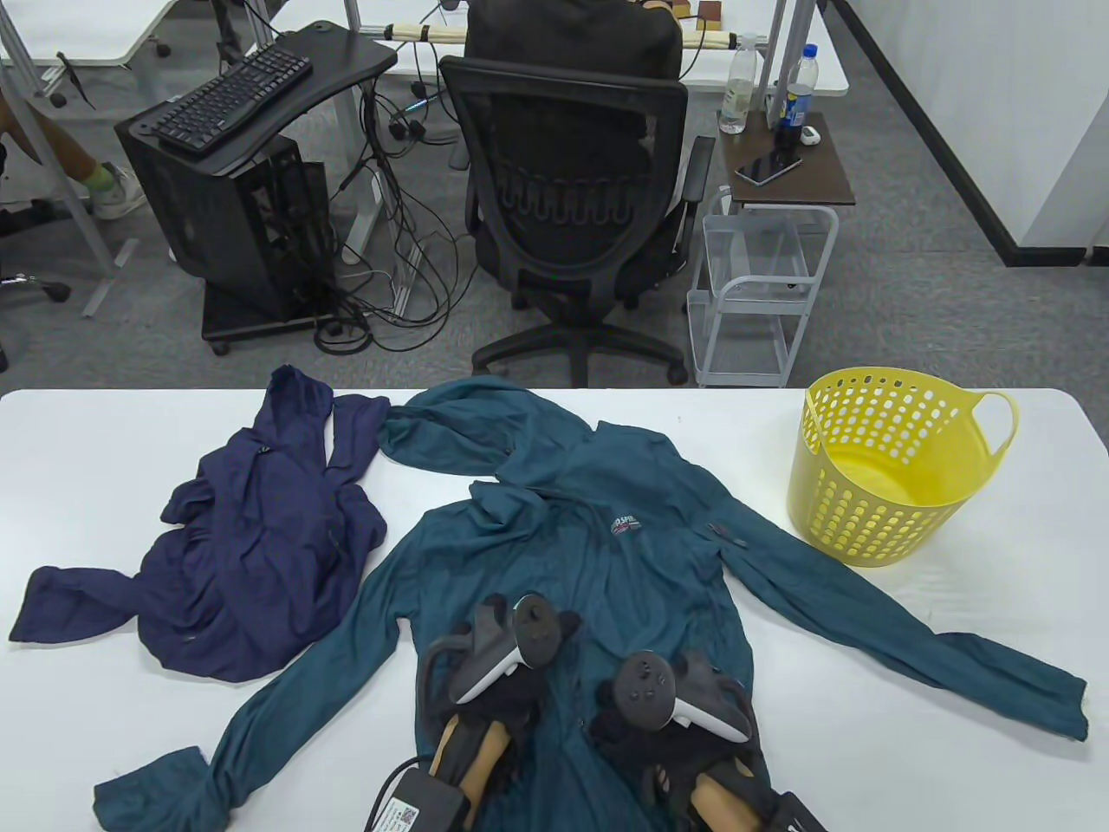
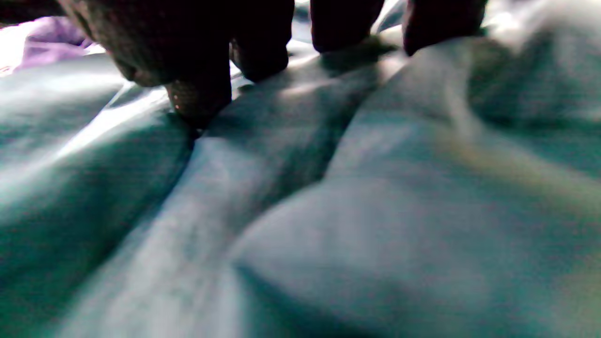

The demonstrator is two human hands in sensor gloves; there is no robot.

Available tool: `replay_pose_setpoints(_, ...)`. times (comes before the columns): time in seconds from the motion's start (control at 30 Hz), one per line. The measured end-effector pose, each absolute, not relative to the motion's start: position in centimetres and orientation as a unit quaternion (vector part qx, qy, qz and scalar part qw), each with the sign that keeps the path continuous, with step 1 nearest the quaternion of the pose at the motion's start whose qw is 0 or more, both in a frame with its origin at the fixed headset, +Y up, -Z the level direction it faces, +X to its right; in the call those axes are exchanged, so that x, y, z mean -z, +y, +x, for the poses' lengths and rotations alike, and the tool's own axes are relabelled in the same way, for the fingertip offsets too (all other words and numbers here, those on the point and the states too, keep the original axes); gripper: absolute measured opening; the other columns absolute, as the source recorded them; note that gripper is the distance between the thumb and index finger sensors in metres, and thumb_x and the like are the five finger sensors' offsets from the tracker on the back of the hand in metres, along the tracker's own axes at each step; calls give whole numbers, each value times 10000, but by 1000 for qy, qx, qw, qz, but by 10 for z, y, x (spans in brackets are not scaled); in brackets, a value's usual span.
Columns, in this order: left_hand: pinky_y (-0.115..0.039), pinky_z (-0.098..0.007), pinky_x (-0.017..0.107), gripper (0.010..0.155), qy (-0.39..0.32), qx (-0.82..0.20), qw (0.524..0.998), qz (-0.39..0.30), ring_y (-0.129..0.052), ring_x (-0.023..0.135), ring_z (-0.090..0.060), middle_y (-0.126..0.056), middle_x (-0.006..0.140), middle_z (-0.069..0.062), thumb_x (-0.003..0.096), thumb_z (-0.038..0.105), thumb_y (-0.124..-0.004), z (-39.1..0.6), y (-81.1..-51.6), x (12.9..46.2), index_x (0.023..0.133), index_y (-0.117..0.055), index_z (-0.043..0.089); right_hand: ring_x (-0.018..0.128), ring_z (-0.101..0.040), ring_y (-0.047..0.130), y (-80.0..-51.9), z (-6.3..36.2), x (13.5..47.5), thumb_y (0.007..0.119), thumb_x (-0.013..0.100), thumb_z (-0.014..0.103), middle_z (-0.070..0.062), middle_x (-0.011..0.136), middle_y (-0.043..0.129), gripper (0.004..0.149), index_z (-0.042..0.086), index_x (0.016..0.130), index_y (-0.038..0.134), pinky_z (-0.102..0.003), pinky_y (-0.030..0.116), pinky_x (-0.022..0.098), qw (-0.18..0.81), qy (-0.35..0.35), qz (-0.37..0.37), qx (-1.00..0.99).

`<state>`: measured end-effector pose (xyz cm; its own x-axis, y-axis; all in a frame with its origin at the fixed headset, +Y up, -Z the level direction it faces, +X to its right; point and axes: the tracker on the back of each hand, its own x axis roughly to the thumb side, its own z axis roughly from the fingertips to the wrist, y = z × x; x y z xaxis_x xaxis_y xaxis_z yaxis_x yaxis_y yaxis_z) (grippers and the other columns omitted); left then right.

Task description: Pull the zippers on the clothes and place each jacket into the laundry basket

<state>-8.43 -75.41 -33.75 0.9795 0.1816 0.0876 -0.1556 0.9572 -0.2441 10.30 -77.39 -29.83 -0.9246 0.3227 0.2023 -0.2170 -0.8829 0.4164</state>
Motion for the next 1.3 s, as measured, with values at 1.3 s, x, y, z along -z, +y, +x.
replay_pose_setpoints(1.3,-308,-656,744,546,-67,-87,966,-233,-300,1124,-296,-362,1201,220,469,371,-596,-92,-789,350,931,-553,658,979,-456,666,-765,68,270,769,469,453,-17,1106,698,451,280,878,850,-623,585,672,80,171,236,-953)
